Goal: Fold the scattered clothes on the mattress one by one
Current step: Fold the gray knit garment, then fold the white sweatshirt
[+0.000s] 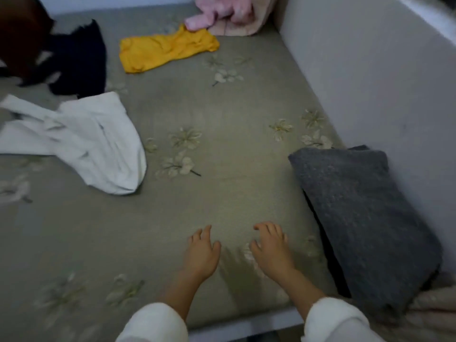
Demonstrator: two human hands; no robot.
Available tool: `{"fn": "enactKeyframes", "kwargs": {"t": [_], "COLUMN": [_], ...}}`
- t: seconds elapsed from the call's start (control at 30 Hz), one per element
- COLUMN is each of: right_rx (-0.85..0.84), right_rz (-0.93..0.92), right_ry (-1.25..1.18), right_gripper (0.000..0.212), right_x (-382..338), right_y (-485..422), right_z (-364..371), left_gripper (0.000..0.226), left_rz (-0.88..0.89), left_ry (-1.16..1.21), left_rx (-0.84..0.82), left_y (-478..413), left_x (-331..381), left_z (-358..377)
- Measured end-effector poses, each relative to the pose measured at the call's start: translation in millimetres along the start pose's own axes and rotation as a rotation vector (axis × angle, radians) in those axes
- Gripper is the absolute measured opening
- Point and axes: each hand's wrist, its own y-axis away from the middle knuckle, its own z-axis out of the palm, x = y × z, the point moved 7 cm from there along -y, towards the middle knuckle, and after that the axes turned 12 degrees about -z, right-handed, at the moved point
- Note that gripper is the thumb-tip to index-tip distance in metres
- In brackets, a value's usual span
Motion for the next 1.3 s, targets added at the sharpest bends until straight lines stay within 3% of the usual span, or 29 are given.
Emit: {"fn": "enactKeyframes", "kwargs": {"t": [0.1, 0.23, 0.5, 0.9, 1.03, 1.13, 1.23, 1.3], "right_rx": [-0.087, -0.169, -0.333, -0.480, -0.330, -0.246, -0.361, -0.325], "right_rz": [-0.039, -0.084, -0.196, -0.190, -0.249, -0.315, -0.262, -0.276], "right_ry": [0.021, 0.017, 0.047, 0.169, 0.251, 0.328, 0.328, 0.398], "right_gripper": [0.070, 0.043, 0.043, 0.047, 0.043, 0.061, 0.084, 0.074], "right_x": [-74, -162, -285, -319, -331, -348, -353, -352], "right_y": [11, 19, -12, -191, -267, -317, -350, -360], "right_z": [42, 97, 187, 279, 291, 302, 328, 337], "left_gripper": [0.055, 0.053, 0.048, 0.051, 0.062, 0.073, 0.082, 0.087], "left_rz": [-0.014, -0.096, -0.314, -0.424, -0.421, -0.439, -0.492, -0.504], "left_ry": [0.015, 0.052, 0.115, 0.140, 0.031, 0.040, 0.042, 0.014], "left_rx": [0.014, 0.044, 0.152, 0.202, 0.174, 0.157, 0.187, 0.207], "left_y": [14, 29, 23, -117, -179, -214, -230, -233], "left_x": [-76, -189, -347, -444, -463, -467, -467, -468], "left_z": [-41, -95, -180, -216, -212, -205, -197, -191]}}
